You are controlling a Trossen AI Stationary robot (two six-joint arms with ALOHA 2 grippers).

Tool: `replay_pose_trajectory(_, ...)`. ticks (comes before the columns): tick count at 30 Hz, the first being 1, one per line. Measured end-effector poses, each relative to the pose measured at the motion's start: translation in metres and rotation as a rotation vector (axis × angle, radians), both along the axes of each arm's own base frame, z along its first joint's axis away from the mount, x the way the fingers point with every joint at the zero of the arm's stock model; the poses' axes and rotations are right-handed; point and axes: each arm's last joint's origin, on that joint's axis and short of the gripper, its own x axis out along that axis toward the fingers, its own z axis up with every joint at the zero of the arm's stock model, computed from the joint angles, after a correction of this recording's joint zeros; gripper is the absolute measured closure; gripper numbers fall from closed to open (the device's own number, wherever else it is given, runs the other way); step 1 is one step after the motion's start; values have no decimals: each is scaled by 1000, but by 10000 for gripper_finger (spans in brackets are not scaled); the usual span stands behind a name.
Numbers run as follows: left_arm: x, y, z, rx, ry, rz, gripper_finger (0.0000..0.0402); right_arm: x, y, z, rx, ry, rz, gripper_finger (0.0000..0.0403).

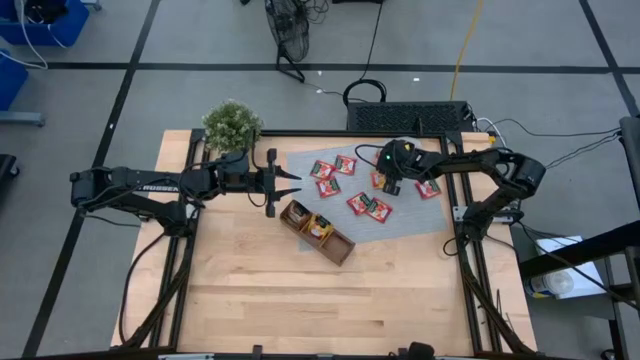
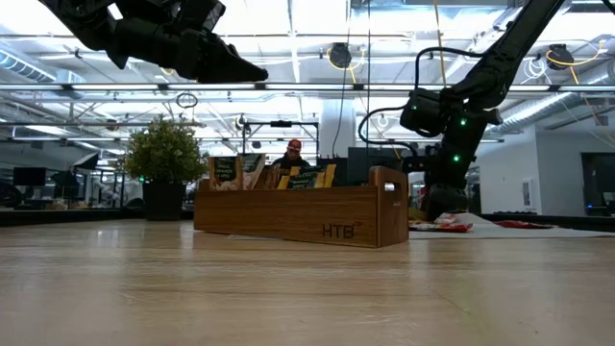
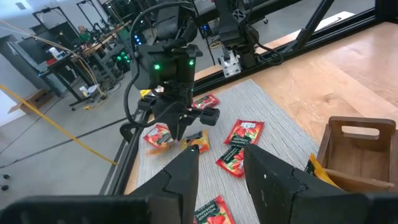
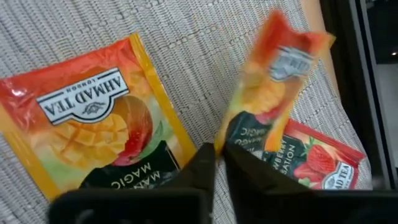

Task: Pick & Place Tea
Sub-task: Put the yellow tea bag into the middle section of the wooden organizer

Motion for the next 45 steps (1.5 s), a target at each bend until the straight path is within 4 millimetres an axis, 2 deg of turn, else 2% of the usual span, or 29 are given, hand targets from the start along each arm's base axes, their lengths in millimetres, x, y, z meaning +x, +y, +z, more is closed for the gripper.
replay_pose_trajectory(6, 0, 0, 0, 0, 0, 0, 270, 7, 1, 3, -59, -28, 17, 402)
replay_pose_trajectory(10, 0, 0, 0, 0, 0, 0, 270, 18, 17, 10, -206, 56, 78, 402)
replay_pose_trajectory(13, 0, 0, 0, 0, 0, 0, 270, 31, 46, 18, -302, 121, 240, 402)
replay_pose_trajectory(16, 0, 0, 0, 0, 0, 0, 270, 45, 83, 26, -430, 210, 492, 403)
replay_pose_trajectory(18, 0, 0, 0, 0, 0, 0, 270, 53, 107, 30, -528, 237, 591, 403)
replay_pose_trajectory(24, 0, -1, 1, -19, -7, -16, 270, 63, 171, 39, -790, 241, 645, 403)
replay_pose_trajectory(27, 0, -2, 1, -32, -9, -17, 270, 65, 196, 40, -988, 403, 661, 403)
replay_pose_trajectory(29, 1, -2, 3, -32, -33, -40, 270, 66, 208, 39, -1059, 492, 700, 403)
replay_pose_trajectory(31, 1, -3, 6, -46, -63, -69, 270, 65, 216, 38, -1066, 486, 765, 403)
replay_pose_trajectory(34, 2, -5, 10, -158, -110, -119, 270, 66, 221, 34, -1069, 481, 795, 403)
replay_pose_trajectory(40, 3, -10, 14, -288, -145, -130, 270, 74, 224, 28, -1080, 440, 784, 403)
replay_pose_trajectory(45, 4, -8, 17, -419, -186, -13, 270, 86, 222, 29, -1108, 359, 846, 403)
